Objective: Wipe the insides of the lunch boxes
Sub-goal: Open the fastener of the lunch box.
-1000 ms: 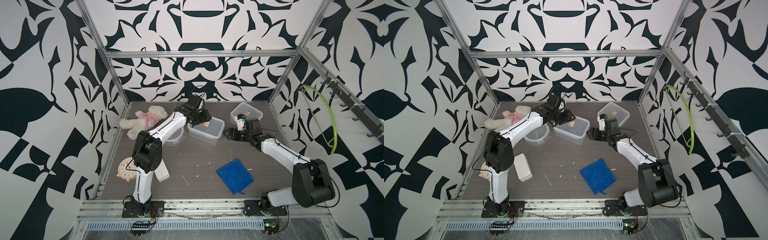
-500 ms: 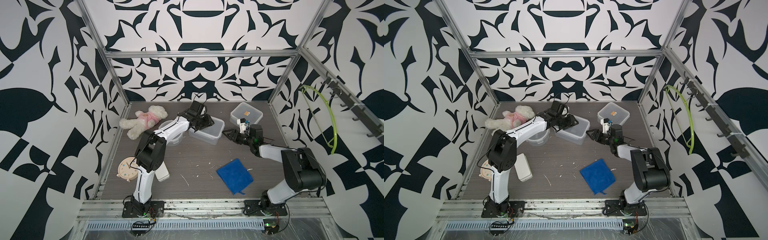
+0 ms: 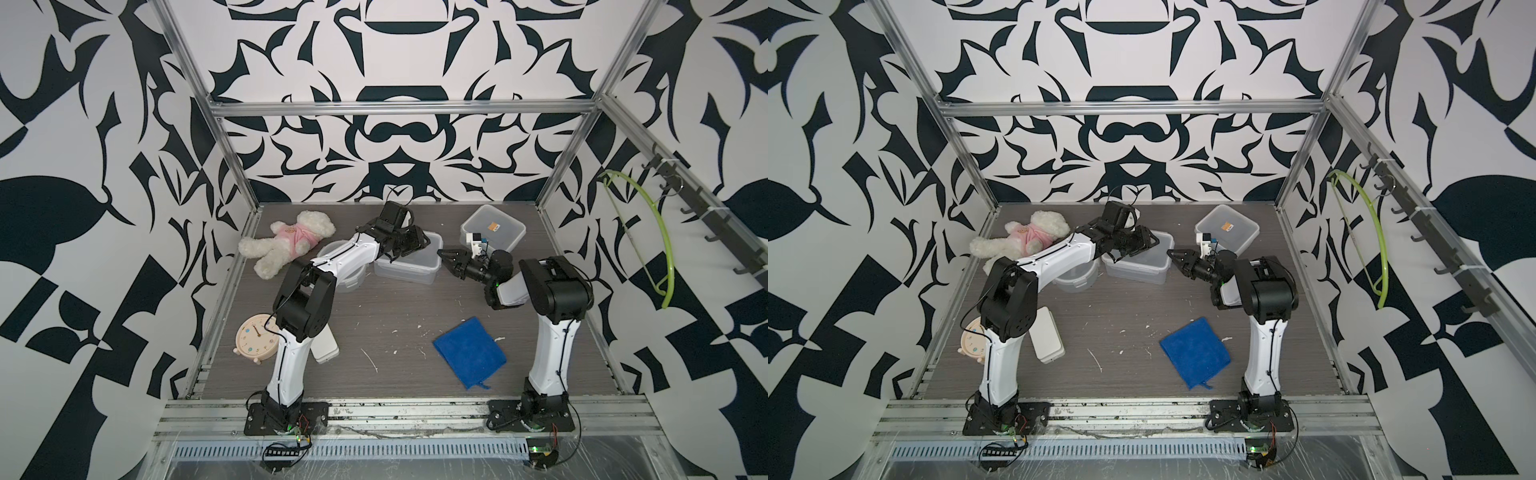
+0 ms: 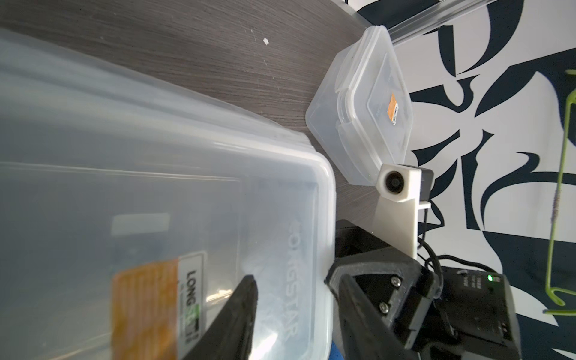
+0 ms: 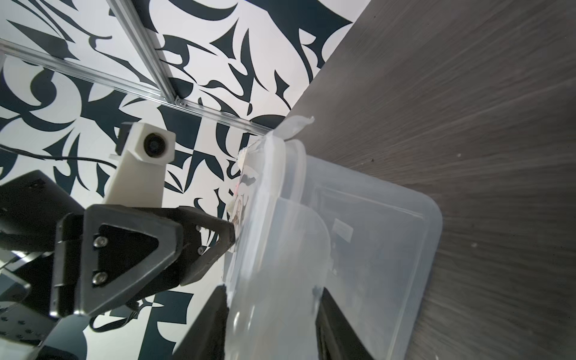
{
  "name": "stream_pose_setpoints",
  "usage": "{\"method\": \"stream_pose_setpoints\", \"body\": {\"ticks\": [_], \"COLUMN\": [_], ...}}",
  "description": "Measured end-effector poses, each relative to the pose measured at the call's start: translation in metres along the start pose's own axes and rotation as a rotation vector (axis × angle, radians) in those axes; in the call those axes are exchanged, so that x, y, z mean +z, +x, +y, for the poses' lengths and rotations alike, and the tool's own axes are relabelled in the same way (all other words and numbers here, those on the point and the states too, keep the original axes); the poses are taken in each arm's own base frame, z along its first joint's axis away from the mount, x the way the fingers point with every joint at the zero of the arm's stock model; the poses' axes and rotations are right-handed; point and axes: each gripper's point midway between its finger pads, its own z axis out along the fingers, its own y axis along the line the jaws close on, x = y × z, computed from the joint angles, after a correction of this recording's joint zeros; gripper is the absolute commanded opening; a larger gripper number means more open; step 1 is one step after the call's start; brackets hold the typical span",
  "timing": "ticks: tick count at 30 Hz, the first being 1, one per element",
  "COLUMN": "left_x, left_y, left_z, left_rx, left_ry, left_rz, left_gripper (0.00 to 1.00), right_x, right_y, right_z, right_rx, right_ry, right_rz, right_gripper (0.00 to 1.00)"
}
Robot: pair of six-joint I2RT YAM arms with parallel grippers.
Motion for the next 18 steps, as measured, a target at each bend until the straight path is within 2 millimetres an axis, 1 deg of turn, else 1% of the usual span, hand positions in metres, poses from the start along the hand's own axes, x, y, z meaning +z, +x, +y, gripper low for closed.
{"method": "stream_pose_setpoints", "body": {"ticks": [2,5,7,11,14,15,18], "left_x": [0.002,0.004,0.005,0.008,0.011,0.012,0.016], "left_y": [-0.006,-0.018,-0.028,-0.036,-0.039,-0.04,-0.041], "left_z": [0.002,0.006,0.01,0.013,0.013,0.013,0.011], "left_rx": [-0.006,-0.013,-0.017,-0.017,-0.013,-0.011,-0.004], "left_ry": [0.024,0.059,0.073,0.09,0.104,0.109,0.126], "left_rz": [-0.006,-0.022,-0.035,-0.047,-0.049,-0.05,-0.053], "left_gripper": [0.46,0.45,0.45,0.44,0.44,0.44,0.43], "right_x": [0.002,0.008,0.013,0.019,0.019,0.019,0.018], "right_y": [-0.002,-0.008,-0.013,-0.018,-0.018,-0.018,-0.019], "right_z": [0.0,-0.001,-0.002,-0.002,-0.004,-0.004,-0.003], "right_rx": [0.013,0.028,0.038,0.052,0.06,0.056,0.034], "right_ry": [-0.009,-0.018,-0.025,-0.03,-0.022,-0.015,0.047], "right_rz": [-0.001,-0.002,-0.003,-0.004,0.001,0.003,0.007], "right_gripper": [0.37,0.32,0.27,0.19,0.07,0.0,0.0]}}
